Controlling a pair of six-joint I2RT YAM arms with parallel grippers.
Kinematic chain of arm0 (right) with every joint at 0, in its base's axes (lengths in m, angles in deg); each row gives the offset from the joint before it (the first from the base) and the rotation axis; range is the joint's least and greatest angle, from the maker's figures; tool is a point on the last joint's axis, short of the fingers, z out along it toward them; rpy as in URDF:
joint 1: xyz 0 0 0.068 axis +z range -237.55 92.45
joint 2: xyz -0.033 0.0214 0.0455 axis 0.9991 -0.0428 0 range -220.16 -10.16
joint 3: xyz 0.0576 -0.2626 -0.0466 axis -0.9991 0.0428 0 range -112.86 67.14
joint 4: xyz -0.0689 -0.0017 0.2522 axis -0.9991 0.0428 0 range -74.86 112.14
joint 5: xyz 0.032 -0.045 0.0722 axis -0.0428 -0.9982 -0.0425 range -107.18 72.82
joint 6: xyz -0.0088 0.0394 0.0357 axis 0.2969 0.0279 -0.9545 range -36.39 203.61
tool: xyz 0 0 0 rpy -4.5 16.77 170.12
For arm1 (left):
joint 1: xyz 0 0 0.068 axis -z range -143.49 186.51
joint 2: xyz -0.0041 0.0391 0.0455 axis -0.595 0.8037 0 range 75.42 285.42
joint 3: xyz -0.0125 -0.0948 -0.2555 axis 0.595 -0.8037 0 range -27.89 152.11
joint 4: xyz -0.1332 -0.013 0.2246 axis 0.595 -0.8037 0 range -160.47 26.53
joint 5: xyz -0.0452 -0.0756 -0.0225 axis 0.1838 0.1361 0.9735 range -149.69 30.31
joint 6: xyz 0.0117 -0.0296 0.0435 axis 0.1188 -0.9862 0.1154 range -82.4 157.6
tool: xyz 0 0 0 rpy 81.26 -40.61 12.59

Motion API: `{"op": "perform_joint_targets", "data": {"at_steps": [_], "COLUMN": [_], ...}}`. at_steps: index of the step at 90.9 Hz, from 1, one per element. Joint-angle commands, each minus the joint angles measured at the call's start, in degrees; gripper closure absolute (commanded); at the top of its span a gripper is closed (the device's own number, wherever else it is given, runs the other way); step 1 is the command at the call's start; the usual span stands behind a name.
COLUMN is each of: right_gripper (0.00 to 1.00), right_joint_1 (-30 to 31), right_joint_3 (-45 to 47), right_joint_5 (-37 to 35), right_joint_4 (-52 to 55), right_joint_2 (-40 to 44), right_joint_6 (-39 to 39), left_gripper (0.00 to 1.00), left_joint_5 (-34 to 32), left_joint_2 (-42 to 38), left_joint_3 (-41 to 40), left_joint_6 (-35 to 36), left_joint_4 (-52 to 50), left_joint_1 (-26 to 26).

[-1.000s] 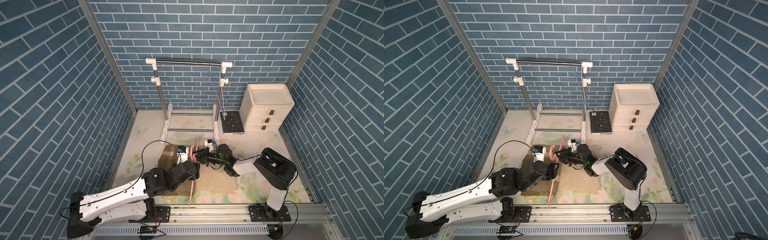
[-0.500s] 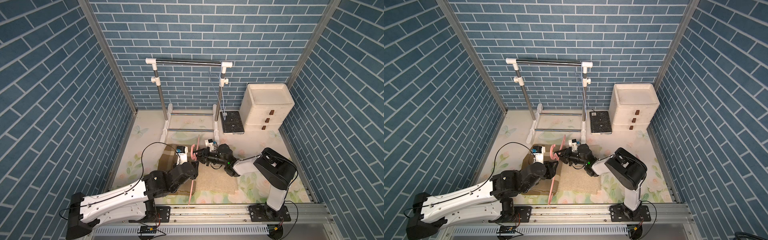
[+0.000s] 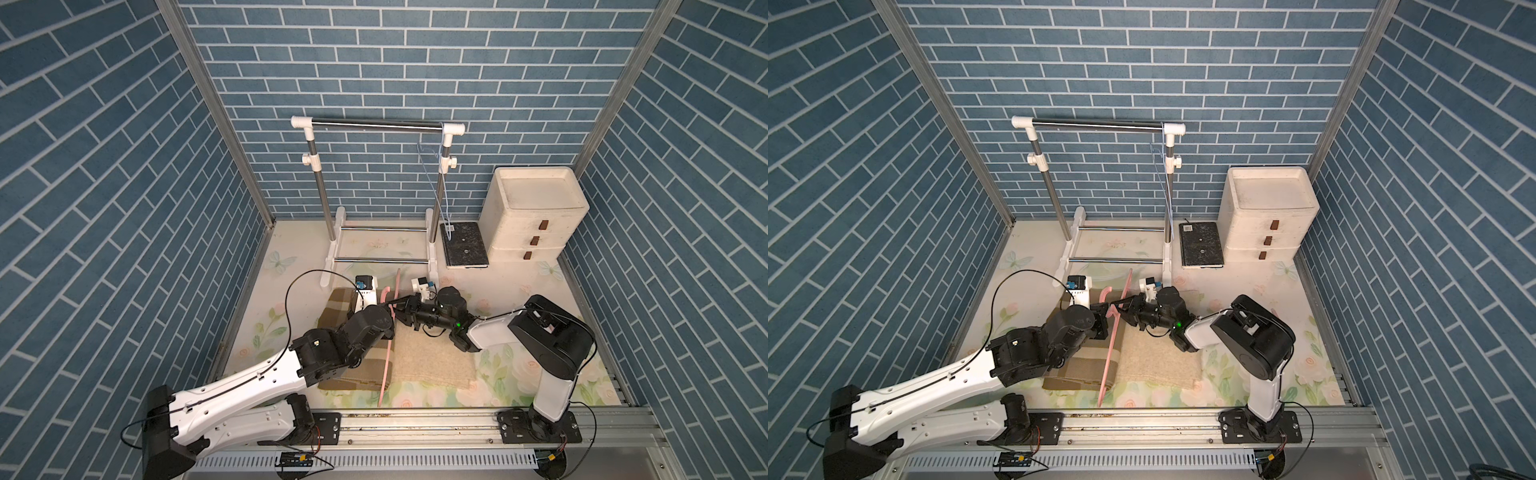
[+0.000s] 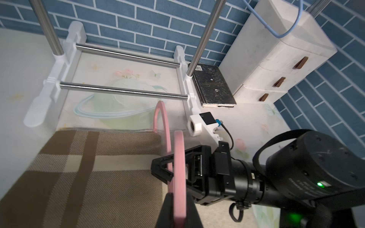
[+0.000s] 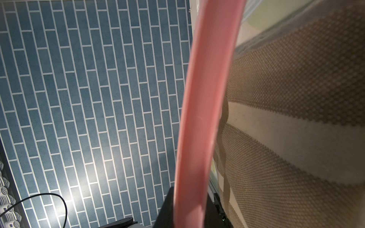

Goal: Hang the scarf on the hanger
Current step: Place the hanger at the clothesline.

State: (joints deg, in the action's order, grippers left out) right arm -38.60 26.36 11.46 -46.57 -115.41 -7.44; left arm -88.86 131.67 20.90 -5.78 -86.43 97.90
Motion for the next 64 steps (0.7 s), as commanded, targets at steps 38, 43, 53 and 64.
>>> {"op": "perform_joint_targets", "data": {"at_steps": [38,43,53,64], "right_gripper": [0.50,0.47,0.40,0.33], "right_joint_1": [-3.93,-4.44,-4.65,-4.56], "right_joint_3": [3.06,3.13,1.58,-1.97], "right_joint_5": [-4.51,-4.32,-4.16,-4.10], "right_joint_4": [4.75,5.31,7.13,8.75], "right_joint_2": [11.10,12.18,13.41,13.88], "right_joint_6": [8.99,9.47,9.40,8.93], "left_gripper": [1.00,1.00,1.00,1.00], "left_joint_5": [1.22,1.26,1.75,2.53], "left_joint_2": [0.71,1.45,4.09,7.62], "left_joint_3": [16.08,18.72,24.84,30.56], "left_joint_6": [8.35,9.90,13.99,17.74], "left_joint_4": [-8.67,-10.21,-12.83,-14.68], "left_joint_1": [-1.90,-2.16,-2.69,-3.41]}}
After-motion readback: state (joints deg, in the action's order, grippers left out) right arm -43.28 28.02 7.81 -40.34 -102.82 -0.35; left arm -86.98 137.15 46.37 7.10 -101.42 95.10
